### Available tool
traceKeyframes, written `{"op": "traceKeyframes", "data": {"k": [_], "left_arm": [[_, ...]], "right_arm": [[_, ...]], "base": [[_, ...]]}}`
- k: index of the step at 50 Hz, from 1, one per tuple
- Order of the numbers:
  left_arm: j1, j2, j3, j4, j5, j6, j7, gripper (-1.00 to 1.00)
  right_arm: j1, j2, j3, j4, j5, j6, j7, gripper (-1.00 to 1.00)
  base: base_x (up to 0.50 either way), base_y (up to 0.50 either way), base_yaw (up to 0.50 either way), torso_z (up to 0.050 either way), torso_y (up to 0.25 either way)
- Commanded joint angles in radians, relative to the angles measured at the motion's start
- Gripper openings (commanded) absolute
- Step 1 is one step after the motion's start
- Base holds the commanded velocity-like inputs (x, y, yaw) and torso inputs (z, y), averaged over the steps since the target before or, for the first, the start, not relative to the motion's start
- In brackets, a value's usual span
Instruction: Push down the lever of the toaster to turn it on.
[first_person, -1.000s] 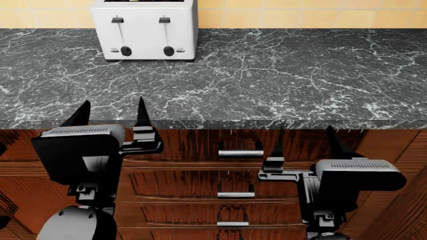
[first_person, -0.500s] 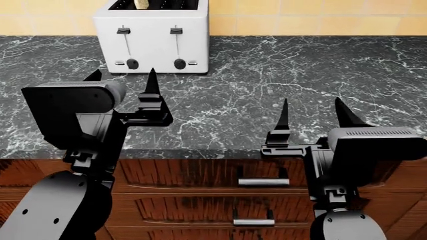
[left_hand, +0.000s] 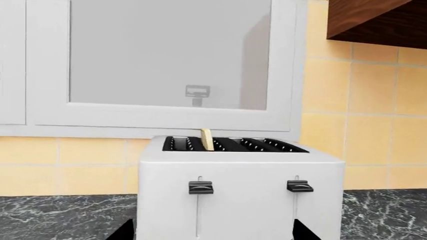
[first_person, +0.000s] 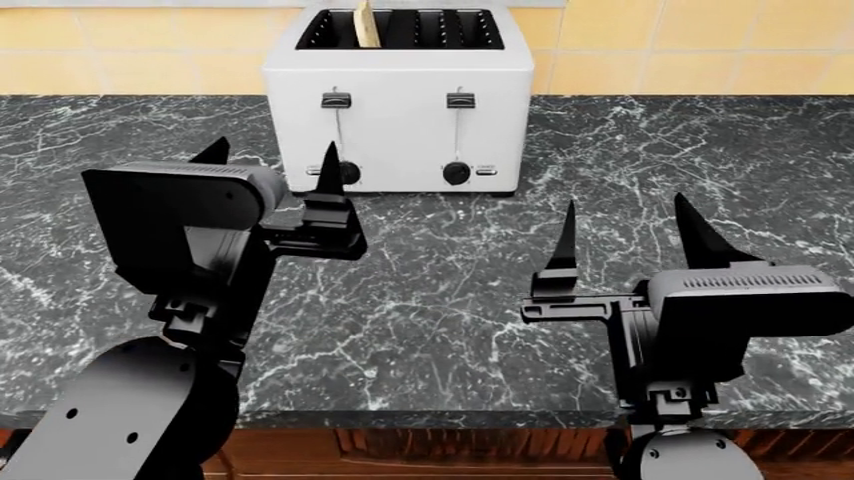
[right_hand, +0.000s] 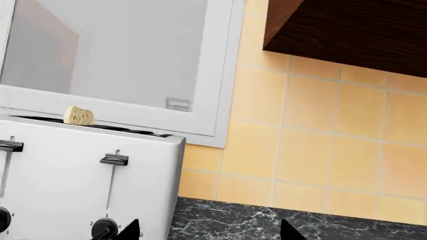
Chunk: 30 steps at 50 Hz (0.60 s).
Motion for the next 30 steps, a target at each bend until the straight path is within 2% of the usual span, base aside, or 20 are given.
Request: {"op": "traceKeyframes", "data": {"k": [1, 20, 21, 24, 30], "left_arm": [[0.005, -0.01, 0.015, 0.007, -0.01, 0.002, -0.012, 1.0], [0.006, -0.032, 0.03, 0.022, -0.037, -0.021, -0.025, 1.0], [-0.009, -0.033, 0.011, 0.008, -0.061, -0.036, -0.009, -1.0], [-0.082, -0.048, -0.031, -0.035, -0.108, -0.095, 0.02, -1.0], [-0.261, -0.051, -0.125, -0.077, -0.245, -0.312, 0.051, -1.0]], "right_arm": [[-0.035, 0.012, 0.004, -0.011, -0.025, -0.053, 0.044, 1.0], [-0.08, 0.029, 0.025, -0.054, 0.027, -0.048, 0.04, 1.0], [-0.081, 0.031, 0.023, -0.051, 0.027, -0.047, 0.039, 1.0], [-0.082, 0.034, 0.016, -0.05, 0.03, -0.042, 0.037, 1.0], [-0.078, 0.04, -0.002, -0.051, 0.027, -0.037, 0.038, 1.0]], "base": [[0.24, 0.5, 0.0, 0.0, 0.0], [0.0, 0.0, 0.0, 0.0, 0.0], [0.0, 0.0, 0.0, 0.0, 0.0], [0.0, 0.0, 0.0, 0.0, 0.0], [0.0, 0.0, 0.0, 0.0, 0.0]]}}
